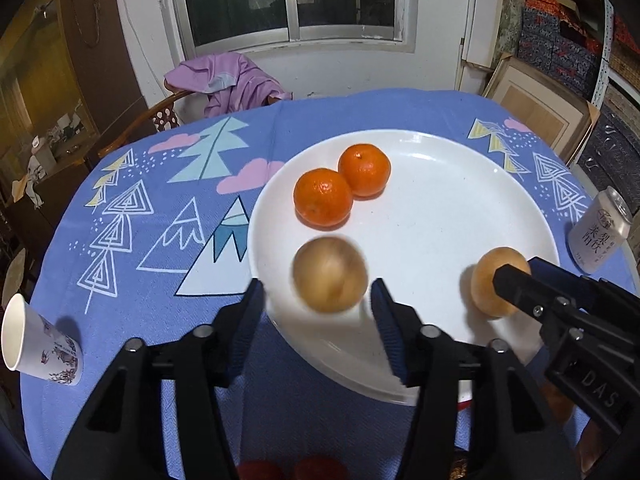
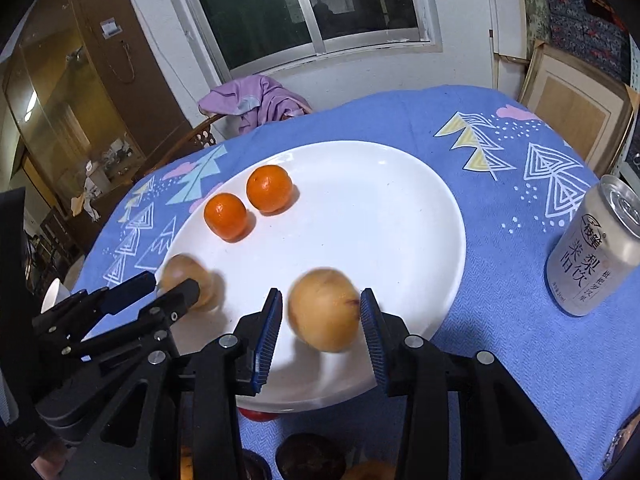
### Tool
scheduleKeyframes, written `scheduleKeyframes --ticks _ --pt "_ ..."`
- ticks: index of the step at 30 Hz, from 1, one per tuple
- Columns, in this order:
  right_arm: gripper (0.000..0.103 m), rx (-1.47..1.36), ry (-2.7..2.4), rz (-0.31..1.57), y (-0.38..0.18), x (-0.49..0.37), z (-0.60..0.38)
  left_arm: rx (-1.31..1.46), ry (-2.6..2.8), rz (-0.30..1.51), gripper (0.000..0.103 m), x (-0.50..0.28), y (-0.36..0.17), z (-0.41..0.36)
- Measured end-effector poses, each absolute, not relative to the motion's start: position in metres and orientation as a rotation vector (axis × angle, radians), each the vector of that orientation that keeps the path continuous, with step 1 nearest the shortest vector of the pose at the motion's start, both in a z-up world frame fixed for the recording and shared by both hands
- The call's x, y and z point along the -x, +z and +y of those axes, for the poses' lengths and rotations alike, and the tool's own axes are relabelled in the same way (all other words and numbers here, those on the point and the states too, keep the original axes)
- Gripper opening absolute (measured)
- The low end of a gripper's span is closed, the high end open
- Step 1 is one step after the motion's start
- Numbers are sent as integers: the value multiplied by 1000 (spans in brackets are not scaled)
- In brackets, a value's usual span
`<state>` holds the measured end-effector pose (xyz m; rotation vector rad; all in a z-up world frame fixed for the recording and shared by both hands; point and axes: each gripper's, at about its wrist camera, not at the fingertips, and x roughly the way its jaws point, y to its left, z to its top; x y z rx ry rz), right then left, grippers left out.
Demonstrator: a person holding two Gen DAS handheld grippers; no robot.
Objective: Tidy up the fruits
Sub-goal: 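Lower both held fruits onto the white plate and open both tools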
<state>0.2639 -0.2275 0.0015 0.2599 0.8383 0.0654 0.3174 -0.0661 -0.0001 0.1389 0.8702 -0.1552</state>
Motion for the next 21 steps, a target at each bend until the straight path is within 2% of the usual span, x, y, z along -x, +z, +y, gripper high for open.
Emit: scheduleKeyframes --ticks 7,11,12,14,21 --pt "41 -232 81 783 28 -245 -224 -122 -134 827 61 -300 20 -52" --pt "41 -206 129 748 46 -211 -216 -62 -100 760 76 -268 46 -19" --pt "41 -199 147 746 47 -203 -213 -42 -82 733 83 -254 53 -6" --pt "41 -189 203 768 45 -189 -206 -16 -48 695 92 -231 61 15" --pt "41 -109 264 908 12 -183 -169 36 -9 738 93 -173 37 70"
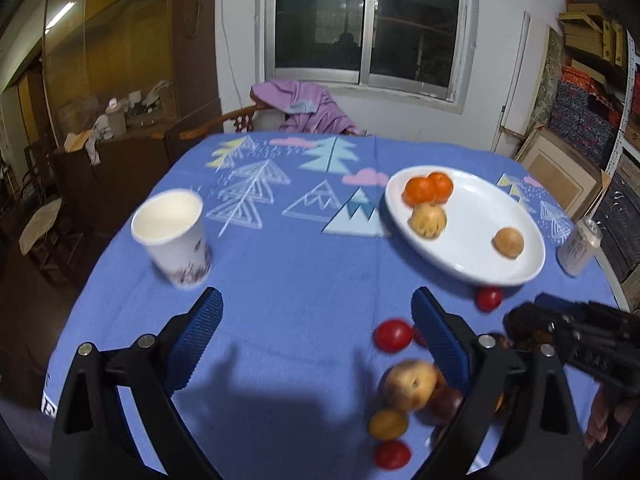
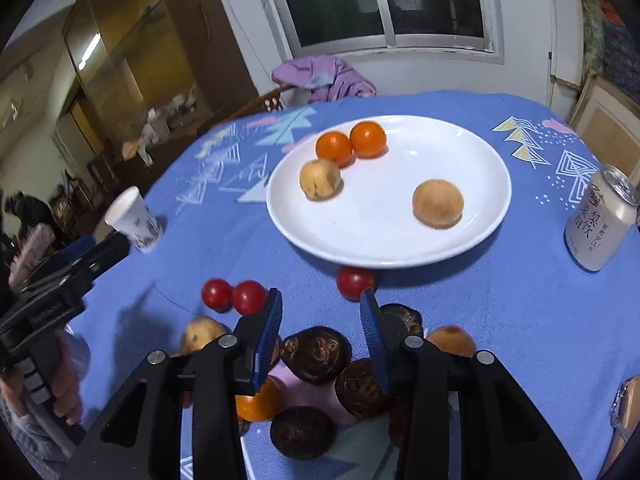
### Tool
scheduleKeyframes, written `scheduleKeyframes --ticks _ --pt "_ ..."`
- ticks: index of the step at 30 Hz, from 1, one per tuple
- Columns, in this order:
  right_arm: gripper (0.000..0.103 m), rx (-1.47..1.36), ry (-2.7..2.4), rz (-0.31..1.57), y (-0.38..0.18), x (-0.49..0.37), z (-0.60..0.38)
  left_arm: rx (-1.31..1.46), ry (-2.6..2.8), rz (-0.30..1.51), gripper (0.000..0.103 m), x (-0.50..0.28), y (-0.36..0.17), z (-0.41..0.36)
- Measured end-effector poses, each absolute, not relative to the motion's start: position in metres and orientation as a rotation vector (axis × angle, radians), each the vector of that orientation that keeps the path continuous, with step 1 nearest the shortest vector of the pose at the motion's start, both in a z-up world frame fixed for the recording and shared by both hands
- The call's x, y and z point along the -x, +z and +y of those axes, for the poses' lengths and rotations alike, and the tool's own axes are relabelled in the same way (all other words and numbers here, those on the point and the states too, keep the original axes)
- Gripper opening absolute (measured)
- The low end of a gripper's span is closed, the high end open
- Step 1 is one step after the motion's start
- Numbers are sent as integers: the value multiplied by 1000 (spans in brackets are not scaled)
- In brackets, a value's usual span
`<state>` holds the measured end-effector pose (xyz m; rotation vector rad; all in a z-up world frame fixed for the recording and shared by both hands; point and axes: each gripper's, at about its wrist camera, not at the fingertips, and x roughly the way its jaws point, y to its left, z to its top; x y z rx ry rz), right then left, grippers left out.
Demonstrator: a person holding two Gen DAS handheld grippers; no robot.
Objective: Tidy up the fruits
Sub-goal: 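Lower both held fruits onto the white plate and open both tools, then grasp a red tomato with the right tool while the left tool grasps another tomato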
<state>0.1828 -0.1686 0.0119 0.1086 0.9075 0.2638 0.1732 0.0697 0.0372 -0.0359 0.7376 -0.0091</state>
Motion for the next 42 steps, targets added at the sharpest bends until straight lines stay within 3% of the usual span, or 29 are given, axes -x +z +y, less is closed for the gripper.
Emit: scheduleKeyframes --ticks 9,18,21,26,33,42 --pt "41 -45 160 976 -13 -213 -159 -6 1 828 93 -192 -8 67" --pt "40 -76 102 993 -31 -237 -162 -26 -7 819 93 -192 -6 63" --pt "31 -53 96 986 -32 -236 -159 -20 -5 823 93 -193 -6 66" --pt "30 -52 105 965 -32 -228 -159 -7 5 836 93 -196 -11 70" --pt "30 -54 196 924 -16 -197 -153 -8 1 847 93 -199 -16 70" --pt "30 -124 279 739 41 -105 -191 -33 -19 887 93 -217 -24 48"
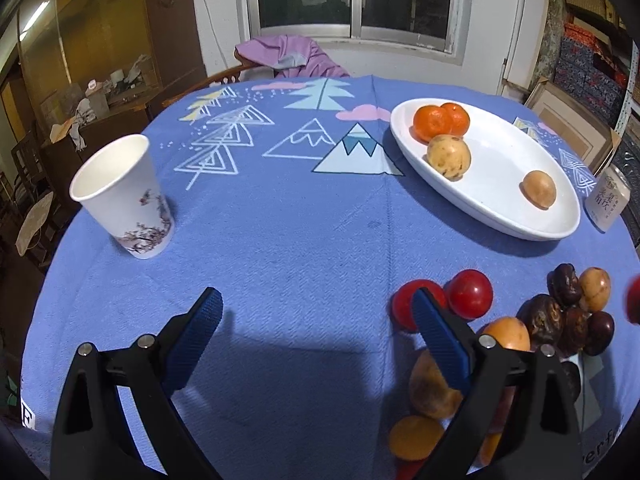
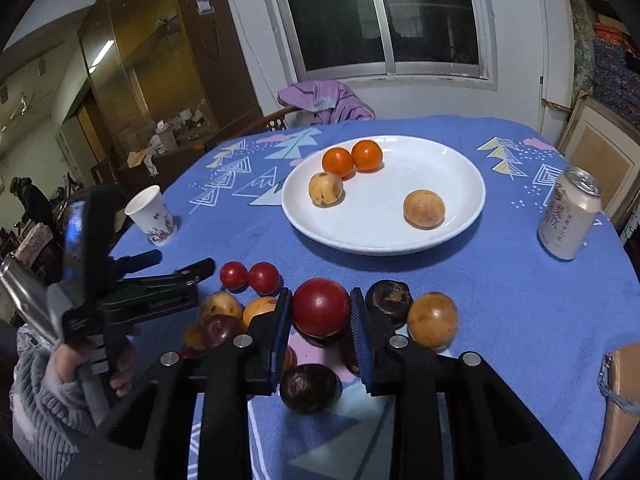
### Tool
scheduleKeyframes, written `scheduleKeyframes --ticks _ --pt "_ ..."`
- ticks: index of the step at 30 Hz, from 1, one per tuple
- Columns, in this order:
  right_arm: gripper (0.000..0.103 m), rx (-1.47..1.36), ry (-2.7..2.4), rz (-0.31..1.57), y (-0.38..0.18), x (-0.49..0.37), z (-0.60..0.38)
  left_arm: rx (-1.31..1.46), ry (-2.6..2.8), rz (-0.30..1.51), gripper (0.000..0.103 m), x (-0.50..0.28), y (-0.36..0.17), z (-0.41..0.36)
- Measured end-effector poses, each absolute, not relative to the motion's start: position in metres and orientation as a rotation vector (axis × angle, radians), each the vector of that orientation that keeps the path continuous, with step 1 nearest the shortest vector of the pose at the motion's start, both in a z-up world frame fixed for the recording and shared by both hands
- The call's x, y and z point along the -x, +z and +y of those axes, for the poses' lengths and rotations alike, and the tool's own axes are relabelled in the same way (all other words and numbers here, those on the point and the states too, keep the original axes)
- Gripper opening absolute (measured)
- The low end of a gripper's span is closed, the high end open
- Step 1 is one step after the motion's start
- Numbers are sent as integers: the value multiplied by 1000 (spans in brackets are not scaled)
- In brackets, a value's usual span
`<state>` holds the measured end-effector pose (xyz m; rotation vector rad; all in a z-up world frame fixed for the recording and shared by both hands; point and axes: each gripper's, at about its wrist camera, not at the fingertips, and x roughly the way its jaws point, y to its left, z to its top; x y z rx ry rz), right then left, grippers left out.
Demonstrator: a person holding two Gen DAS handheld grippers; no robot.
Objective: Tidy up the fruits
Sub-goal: 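Grasp a red tomato with the right tool while the left tool grasps another tomato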
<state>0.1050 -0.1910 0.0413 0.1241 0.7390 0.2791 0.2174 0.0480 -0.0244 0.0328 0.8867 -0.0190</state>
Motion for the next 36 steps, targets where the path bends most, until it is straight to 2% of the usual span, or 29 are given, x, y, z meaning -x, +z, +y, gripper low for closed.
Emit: scheduleKeyframes --ticks 7,12,17,22,25,27,36 --pt "30 -188 324 712 47 -86 -209 35 -36 932 93 -229 -26 43" --pt "30 -217 325 720 45 -89 -217 111 -133 998 88 -230 -32 40" --pt "30 -229 326 709 47 -85 -220 103 -131 997 88 -234 -39 31" --pt "30 -239 326 708 47 -82 -224 105 -175 993 78 -232 -34 18" --pt "30 -246 326 705 48 -80 -226 100 -237 998 64 -229 -31 10" --pt "30 -250 325 702 49 -80 -227 125 -281 1016 61 -227 -31 7" --pt "30 -264 331 697 50 -79 -230 137 -227 1019 60 -236 -39 31"
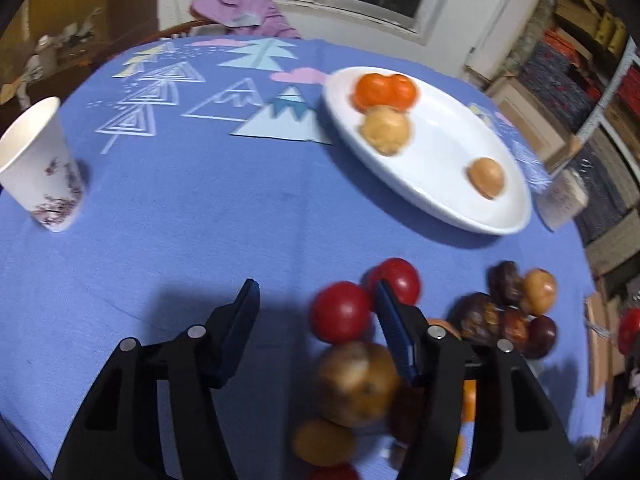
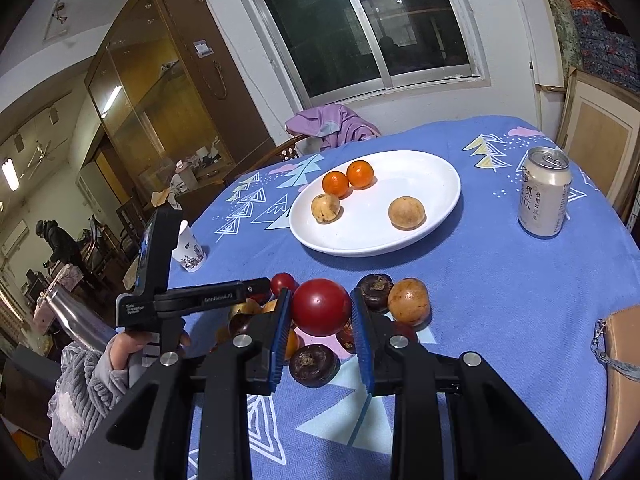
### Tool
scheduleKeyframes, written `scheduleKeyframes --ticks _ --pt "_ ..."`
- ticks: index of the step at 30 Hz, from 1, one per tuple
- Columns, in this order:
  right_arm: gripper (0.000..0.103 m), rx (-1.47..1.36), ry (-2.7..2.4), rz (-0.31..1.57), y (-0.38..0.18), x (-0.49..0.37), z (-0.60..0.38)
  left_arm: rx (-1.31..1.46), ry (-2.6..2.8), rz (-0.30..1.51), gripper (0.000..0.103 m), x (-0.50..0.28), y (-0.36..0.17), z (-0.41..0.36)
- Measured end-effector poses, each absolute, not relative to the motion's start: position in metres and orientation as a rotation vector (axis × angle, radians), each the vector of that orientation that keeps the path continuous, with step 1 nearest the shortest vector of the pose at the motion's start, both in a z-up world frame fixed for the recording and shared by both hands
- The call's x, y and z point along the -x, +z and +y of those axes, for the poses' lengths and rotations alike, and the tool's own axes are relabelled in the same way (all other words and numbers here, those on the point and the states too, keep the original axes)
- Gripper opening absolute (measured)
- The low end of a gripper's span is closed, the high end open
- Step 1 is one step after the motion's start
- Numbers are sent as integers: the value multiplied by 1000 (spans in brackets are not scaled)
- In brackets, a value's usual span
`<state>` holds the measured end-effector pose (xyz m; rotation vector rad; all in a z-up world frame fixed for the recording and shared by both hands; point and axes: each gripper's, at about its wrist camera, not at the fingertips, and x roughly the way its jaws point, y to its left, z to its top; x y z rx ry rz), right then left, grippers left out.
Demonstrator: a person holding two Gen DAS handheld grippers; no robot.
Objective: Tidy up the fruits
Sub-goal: 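Grasp a red tomato with the right tool while the left tool grasps another tomato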
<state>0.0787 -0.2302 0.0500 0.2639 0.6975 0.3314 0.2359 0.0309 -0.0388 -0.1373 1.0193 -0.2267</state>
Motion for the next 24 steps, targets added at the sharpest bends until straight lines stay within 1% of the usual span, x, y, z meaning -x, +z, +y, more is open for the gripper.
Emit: scheduleKeyframes --ticks 2,4,5,12,16,20,24 --pt "30 -260 335 697 50 -78 -229 180 -244 1035 60 -238 -41 36" --pt "30 -258 338 697 50 -78 -228 133 -240 1024 59 -236 -38 30" --pt "30 -258 336 696 51 -78 -228 123 -248 1022 57 -233 -38 26" --pt "30 -260 328 696 51 -79 -230 97 -344 1029 56 -224 -35 5" --pt "30 -264 327 694 51 -79 -231 143 -339 1052 40 -228 -38 21" --pt "30 -264 330 691 52 -77 -231 205 -340 1061 37 -233 -42 35" --pt "30 -257 331 692 51 -77 -229 136 -313 1035 37 -231 -41 24"
